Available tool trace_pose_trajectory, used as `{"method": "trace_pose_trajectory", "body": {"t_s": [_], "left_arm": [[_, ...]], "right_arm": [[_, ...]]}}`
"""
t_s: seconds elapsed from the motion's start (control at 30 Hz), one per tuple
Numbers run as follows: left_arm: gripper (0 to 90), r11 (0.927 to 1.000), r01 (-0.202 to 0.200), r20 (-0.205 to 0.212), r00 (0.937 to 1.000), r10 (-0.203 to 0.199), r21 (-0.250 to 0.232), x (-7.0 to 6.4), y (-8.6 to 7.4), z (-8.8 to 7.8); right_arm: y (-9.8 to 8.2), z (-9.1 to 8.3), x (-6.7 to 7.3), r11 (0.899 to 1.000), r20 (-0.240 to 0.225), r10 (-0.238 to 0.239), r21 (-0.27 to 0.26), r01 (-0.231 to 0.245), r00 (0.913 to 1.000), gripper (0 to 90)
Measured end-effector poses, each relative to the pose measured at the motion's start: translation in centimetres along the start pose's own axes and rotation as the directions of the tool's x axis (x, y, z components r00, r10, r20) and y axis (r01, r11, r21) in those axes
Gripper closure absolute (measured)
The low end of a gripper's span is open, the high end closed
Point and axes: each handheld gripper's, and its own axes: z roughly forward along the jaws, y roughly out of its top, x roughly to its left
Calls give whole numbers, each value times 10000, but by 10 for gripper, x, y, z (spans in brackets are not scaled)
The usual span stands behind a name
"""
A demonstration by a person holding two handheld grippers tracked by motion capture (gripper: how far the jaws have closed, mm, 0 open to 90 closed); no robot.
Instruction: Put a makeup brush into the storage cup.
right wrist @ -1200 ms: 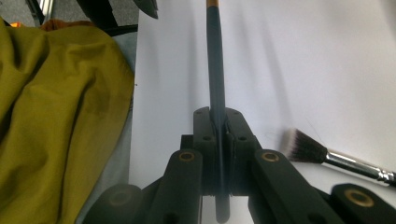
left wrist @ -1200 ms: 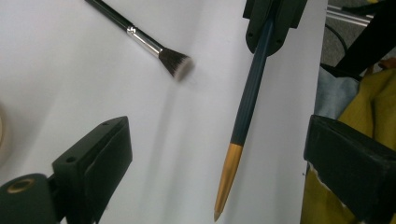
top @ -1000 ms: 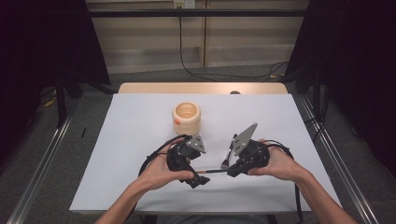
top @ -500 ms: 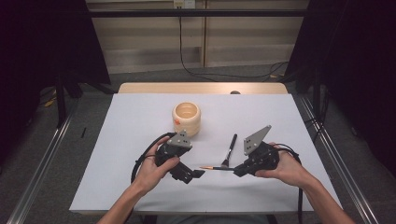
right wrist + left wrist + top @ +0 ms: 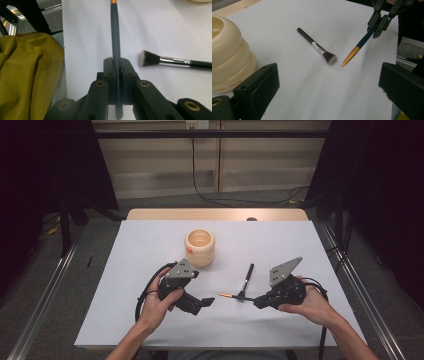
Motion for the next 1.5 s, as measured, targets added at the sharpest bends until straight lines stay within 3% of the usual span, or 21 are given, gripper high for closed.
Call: {"method": "trace_pose_trajectory", "body": {"t_s": [0.17,0.3,0.6,0.93,1.5], "left_arm": [[33,9997,128,-89,9999,-130,-215,0,-4,-1],[33,9987,250,-183,9995,-258,-447,1,-6,-2],[31,9959,242,-130,9996,-254,-874,-2,-5,-5],[31,9927,237,-73,9997,-247,-1179,-5,-3,-6],[26,9866,295,-39,9995,-305,-1602,-8,-2,-7]], "right_arm": [[-7,-4,4,9996,68,-50,-270,52,10000,849],[-11,-8,3,9965,197,47,-841,-30,9998,849],[-15,-14,1,9722,205,266,-2332,-211,9994,849],[-13,-12,5,9477,260,73,-3191,14,9996,849],[-11,-19,9,8755,344,146,-4832,38,9993,849]]}}
